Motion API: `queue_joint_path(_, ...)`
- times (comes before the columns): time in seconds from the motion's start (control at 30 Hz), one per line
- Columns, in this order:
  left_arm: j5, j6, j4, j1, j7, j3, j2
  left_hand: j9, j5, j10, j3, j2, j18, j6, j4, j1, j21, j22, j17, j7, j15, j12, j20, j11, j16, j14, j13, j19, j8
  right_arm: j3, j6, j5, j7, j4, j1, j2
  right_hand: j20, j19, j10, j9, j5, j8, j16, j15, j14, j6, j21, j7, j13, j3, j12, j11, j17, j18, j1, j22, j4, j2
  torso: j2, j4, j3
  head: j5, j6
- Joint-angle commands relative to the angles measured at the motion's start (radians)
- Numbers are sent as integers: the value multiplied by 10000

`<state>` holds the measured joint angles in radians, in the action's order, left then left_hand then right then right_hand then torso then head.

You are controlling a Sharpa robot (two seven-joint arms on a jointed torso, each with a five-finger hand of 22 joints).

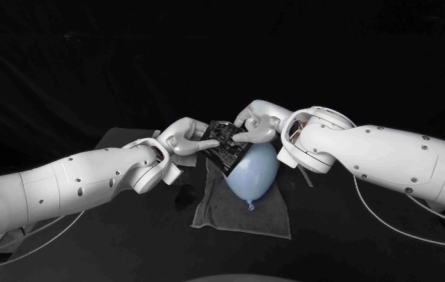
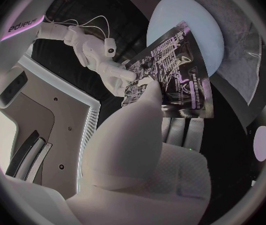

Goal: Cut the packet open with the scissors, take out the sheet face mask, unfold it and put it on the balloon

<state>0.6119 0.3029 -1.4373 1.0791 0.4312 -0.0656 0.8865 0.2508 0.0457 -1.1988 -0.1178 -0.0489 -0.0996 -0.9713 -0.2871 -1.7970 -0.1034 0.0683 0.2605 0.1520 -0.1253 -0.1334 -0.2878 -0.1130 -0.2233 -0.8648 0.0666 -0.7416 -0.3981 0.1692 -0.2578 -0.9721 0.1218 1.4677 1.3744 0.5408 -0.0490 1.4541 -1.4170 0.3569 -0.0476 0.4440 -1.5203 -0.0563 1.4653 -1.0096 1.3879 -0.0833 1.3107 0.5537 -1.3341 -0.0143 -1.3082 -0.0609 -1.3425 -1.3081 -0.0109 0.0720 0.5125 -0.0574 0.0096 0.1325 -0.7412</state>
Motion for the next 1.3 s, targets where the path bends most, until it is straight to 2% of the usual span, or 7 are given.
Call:
queue_joint_path(0.03, -464, -86, -45, 21, 188, 15, -11, 1020, 29, 73, -78, 111, -65, 89, 34, 94, 67, -4, 13, 122, -59, 88, -48, -85, 65, 62, 3, 11, 78, -4, -855, 657, -371, -15, -7, 12, 12, 56, -178, 557, -13, 127, -47, -54, 873, 70, 47, 29, 519, 57, -59, 116, -1851, 78, 163, -1021, -59, -9, -2, 5, 1, 0, 8)
queue_joint_path(0.33, -1043, -297, -247, 21, 214, 14, -29, 499, 33, 945, 1024, 1504, 350, 1810, -52, 1569, 285, -45, 95, 718, -345, 515, -56, -608, 152, 345, -33, 486, 1350, -4, -1169, 1318, -246, -59, -12, 17, 29, 67, -214, 599, -13, 226, -56, -71, 877, 110, 64, 48, 569, 92, -106, 133, -1867, 83, 279, -1044, -114, -21, 1, 1, -8, -5, 13)
queue_joint_path(0.57, -1832, -158, -413, 21, 281, 15, -38, 445, 21, 1850, 2064, 1630, 398, 2488, -50, 2630, 380, -47, 246, 1022, -550, 562, -67, -911, -19, 728, 42, 1015, 1747, -4, -1191, 1475, -133, -22, -23, 11, 46, 94, -265, 639, -14, 335, -65, -92, 881, 112, 105, 92, 638, 86, -176, 165, -1882, 95, 426, -1088, -135, -9, -1, 7, -6, -22, 34)
queue_joint_path(0.8, -2070, 181, -449, 23, 165, 16, -74, 520, 23, 1976, 2186, 1562, 383, 2401, 2, 2445, 295, 4, 372, 1066, -531, 431, -61, -933, -262, 654, 77, 670, 1676, -4, -1306, 1493, -128, 54, -49, 25, 56, 108, -286, 652, -13, 378, -69, -104, 883, 126, 128, 106, 668, 86, -205, 178, -1888, 101, 467, -1111, -171, 15, -1, 4, 2, -28, 41)
queue_joint_path(1.0, -1859, 772, -405, 23, -172, 17, -167, 915, 35, 1616, 2207, 1168, 162, 1970, 247, 1459, -88, 147, 818, 850, -300, -505, 3, -699, -1103, 275, 475, -165, 951, -5, -1507, 1503, -180, 195, -73, 64, 61, 110, -290, 659, -14, 400, -71, -110, 884, 132, 130, 114, 671, 85, -208, 184, -1891, 101, 489, -1114, -186, 26, 0, -10, 2, -9, 44)
queue_joint_path(1.2, -1430, 1404, -387, 24, -593, 18, -220, 1907, -22, 946, 1990, 508, -610, 452, 694, 356, -829, 416, 1733, 26, 389, -2624, 126, 103, -2743, -573, 1663, -1473, -1069, -6, -1796, 1501, -286, 373, -94, 150, 63, 118, -291, 660, -14, 406, -70, -111, 884, 133, 142, 116, 672, 85, -208, 186, -1890, 105, 494, -1126, -191, 28, 2, -1, 14, 3, 19)
queue_joint_path(1.3, -1256, 1628, -379, 24, -683, 18, -232, 1973, 34, 643, 1706, 135, -855, -140, 621, -111, -1281, 624, 1987, -265, 818, -3371, 308, 512, -3267, -1172, 2060, -2073, -1447, -7, -1830, 1493, -303, 413, -99, 174, 64, 119, -281, 661, -14, 410, -71, -113, 884, 135, 143, 117, 656, 86, -189, 188, -1892, 105, 496, -1127, -195, 29, 0, 3, 7, -8, 6)
